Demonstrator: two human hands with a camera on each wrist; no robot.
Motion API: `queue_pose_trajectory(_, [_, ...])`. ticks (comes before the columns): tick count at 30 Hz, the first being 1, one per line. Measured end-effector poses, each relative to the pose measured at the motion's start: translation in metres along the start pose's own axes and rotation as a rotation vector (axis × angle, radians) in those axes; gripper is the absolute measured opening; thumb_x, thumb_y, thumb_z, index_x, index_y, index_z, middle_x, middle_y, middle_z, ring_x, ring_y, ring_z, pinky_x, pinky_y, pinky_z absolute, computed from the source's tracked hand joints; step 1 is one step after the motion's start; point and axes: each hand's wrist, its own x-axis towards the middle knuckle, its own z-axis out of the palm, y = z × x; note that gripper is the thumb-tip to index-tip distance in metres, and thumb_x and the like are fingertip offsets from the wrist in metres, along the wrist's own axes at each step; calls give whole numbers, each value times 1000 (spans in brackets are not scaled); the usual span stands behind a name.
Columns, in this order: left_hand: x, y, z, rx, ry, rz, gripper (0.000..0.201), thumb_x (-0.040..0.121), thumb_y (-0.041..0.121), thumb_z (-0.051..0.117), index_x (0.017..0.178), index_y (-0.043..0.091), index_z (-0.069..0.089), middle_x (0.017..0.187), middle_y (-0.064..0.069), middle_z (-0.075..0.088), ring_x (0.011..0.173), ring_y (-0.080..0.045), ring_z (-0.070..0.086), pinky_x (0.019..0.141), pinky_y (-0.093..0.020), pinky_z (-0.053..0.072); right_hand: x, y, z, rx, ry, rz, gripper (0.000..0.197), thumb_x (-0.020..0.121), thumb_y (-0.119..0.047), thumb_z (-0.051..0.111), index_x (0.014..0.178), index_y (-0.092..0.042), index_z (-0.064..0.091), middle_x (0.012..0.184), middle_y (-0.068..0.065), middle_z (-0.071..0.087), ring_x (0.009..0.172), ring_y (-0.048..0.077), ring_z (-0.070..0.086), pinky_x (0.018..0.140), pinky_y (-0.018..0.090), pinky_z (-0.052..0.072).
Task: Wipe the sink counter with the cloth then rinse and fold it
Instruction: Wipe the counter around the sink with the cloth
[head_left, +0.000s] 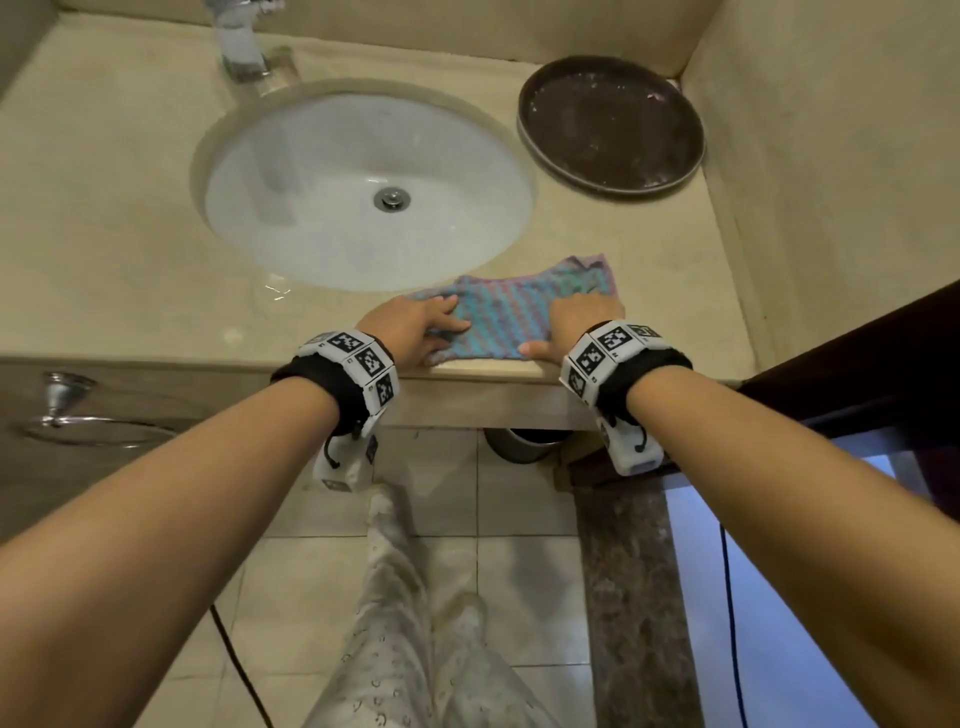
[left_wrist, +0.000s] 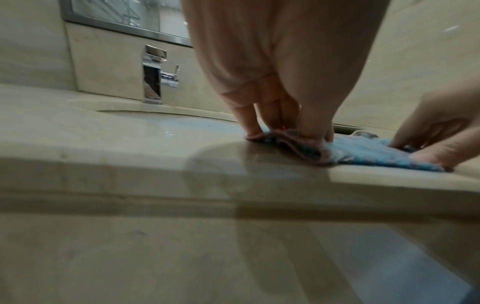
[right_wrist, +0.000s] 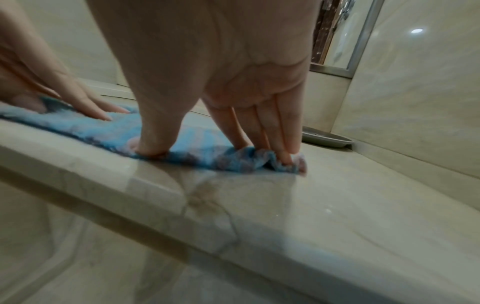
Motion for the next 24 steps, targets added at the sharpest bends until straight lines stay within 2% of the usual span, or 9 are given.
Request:
queue_pose_trajectory(3, [2,-16,-10,-81,30,-28,38,92,6,53,129,10,55,151,-8,33,138,-17,37,100,-6,24,12,-13,-12,23,0,-10,54,81,-66,50,62,-15,45,59,0,47,53,16,45,59,28,39])
queue_pose_trajectory(6, [9,-33,-20,-120,56,-93,33,91,10,55,123,15,61,142,-8,48,128,-22,49,105,-19,35,31,-23,-27,36,-14,-6,51,81,-65,51,75,-14,53,62,0,47,60,16,49,63,29,39])
queue_pose_trajectory(8, [19,-43,-33,-177,48,-167,29,90,11,56,117,16,66,126,-9,63,116,-25,58,96,-22,41,44,-28,-40,55,-13,-12,50,81,-63,53,88,-14,58,67,-1,48,72,19,52,64,29,38])
queue_pose_trajectory(12, [51,-57,-60,-136,-116,-166,27,87,11,59,112,16,69,112,-9,70,107,-21,62,90,-23,43,70,-35,-71,31,12,-42,50,83,-53,60,109,-11,60,107,6,62,104,23,59,80,30,40])
queue_pose_trajectory(13, [59,-59,-67,-119,-130,-162,27,88,12,59,113,17,68,112,-8,70,106,-21,62,89,-23,43,78,-36,-79,16,25,-42,45,84,-49,62,108,-11,60,106,6,63,105,23,60,85,31,41])
queue_pose_trajectory(14, [67,-63,-73,-118,-124,-157,28,88,12,58,113,17,68,112,-8,70,106,-20,62,89,-23,43,87,-38,-86,14,25,-44,35,85,-43,63,101,-12,60,96,5,63,96,24,61,83,32,43])
queue_pose_trajectory(17, [89,-76,-93,-122,-93,-142,29,90,12,54,115,20,67,115,-7,69,107,-21,62,95,-29,47,117,-41,-95,83,-17,-22,18,84,-24,65,79,-8,59,64,2,52,63,23,55,60,28,42])
queue_pose_trajectory(21, [115,-95,-125,-47,-85,-115,31,89,9,52,115,20,67,118,-7,66,110,-24,59,89,-26,43,145,-44,-101,125,-85,-11,14,78,-10,65,91,-5,69,77,10,64,69,28,62,63,28,48])
queue_pose_trajectory(24, [130,-109,-145,-58,-37,-114,32,88,5,52,111,18,69,119,-9,64,111,-25,58,89,-28,43,163,-38,-106,133,-108,-5,19,84,-6,59,100,-3,69,96,14,69,87,31,67,68,29,47])
